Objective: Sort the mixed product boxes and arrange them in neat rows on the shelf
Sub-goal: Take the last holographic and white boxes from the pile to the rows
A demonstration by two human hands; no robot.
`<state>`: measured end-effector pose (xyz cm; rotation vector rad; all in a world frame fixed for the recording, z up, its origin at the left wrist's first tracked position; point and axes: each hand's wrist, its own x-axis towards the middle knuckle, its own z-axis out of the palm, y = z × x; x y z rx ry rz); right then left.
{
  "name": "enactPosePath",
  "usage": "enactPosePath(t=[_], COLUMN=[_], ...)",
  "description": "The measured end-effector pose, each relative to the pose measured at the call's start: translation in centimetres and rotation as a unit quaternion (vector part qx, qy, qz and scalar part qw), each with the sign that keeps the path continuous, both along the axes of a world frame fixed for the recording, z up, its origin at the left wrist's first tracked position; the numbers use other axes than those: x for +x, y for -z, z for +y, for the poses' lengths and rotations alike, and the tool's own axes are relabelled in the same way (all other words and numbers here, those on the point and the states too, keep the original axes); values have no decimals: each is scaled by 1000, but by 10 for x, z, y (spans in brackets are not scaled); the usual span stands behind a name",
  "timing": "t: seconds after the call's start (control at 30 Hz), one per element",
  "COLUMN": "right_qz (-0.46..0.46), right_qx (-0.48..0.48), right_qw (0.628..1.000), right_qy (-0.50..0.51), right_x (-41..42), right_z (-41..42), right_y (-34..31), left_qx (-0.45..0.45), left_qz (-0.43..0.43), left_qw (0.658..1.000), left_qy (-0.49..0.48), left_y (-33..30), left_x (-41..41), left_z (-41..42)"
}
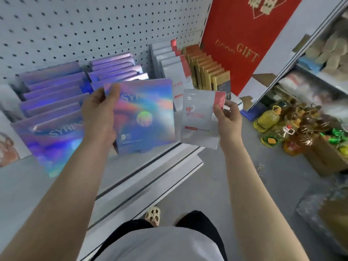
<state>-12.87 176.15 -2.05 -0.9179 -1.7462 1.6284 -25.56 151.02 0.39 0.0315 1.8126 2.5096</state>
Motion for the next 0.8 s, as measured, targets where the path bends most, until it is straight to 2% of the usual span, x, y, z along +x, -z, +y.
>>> enactPosePath(t=[0.27,0.37,0.47,0.6,0.73,0.8], right_qz=[-54,-60,-75,-104,-91,-95], right_qx=[26,17,76,172,224,290], right_qw=[987,976,955,907,888,878], right_qy=[-149,-207,-277,-369,-391,-368], right_x=[-96,-126,-147,-164,-177,-180], right_z=[75,93,110,126,129,128], right_y=[23,23,24,25,24,26], left_qx=[-16,12,38,47,37,26], left_qz=[-10,-22,-14,-38,-60,-70], left_qw=[994,986,981,964,959,956], left_qy=[-106,-163,-192,-257,-275,-283], left_y=[-1,4,9,17,19,18], left_x=[-7,2,15,36,55,60], left_z=[38,51,66,83,92,93])
